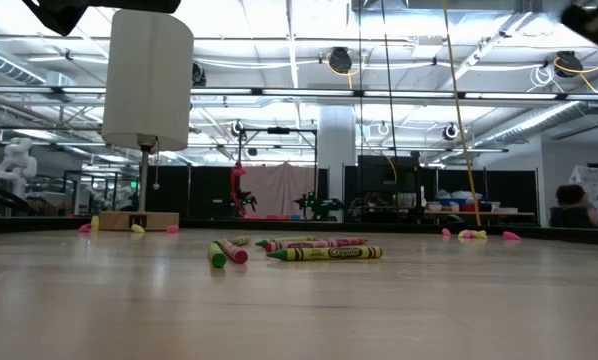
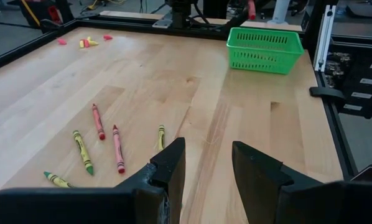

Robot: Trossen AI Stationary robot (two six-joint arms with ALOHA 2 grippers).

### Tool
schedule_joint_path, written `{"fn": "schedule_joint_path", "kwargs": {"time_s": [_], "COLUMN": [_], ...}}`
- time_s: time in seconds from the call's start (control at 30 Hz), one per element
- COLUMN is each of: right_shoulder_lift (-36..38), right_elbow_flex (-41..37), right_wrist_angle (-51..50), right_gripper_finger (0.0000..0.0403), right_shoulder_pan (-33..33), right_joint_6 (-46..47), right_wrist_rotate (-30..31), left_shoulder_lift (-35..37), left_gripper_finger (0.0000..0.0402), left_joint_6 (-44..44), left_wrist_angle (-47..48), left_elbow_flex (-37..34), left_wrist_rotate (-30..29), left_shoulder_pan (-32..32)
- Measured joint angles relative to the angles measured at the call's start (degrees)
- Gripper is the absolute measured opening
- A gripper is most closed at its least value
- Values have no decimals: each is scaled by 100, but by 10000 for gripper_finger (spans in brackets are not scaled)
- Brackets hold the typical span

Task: Sort crayons
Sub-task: Put the red crayon into the green bin

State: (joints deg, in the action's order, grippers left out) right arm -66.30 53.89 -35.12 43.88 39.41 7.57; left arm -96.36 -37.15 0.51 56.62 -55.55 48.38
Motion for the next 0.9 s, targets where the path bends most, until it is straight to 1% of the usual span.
{"fn": "schedule_joint_path", "kwargs": {"time_s": [0.13, 0.27, 0.5, 0.7, 0.8, 0.9], "right_shoulder_lift": [0, 0, 0, -2, -36, -148], "right_elbow_flex": [1, 2, 2, 2, 2, 2], "right_wrist_angle": [-283, -694, -1407, -1894, -2122, -2241], "right_gripper_finger": [2, 2, 2, 2, 2, 4], "right_shoulder_pan": [314, 603, 969, 1195, 1293, 1396], "right_joint_6": [645, 1148, 2681, 3989, 4605, 4958], "right_wrist_rotate": [-228, -640, -1083, -1072, -942, -915], "left_shoulder_lift": [0, 0, 0, 0, 0, 0], "left_gripper_finger": [132, 132, 132, 132, 132, 132], "left_joint_6": [2, 4, 0, 0, -2, -4], "left_wrist_angle": [0, 0, 0, 0, -2, -39], "left_elbow_flex": [0, 0, 0, 0, 0, 0], "left_wrist_rotate": [2, 2, 2, 2, 2, 2], "left_shoulder_pan": [0, 0, 0, 0, 0, 0]}}
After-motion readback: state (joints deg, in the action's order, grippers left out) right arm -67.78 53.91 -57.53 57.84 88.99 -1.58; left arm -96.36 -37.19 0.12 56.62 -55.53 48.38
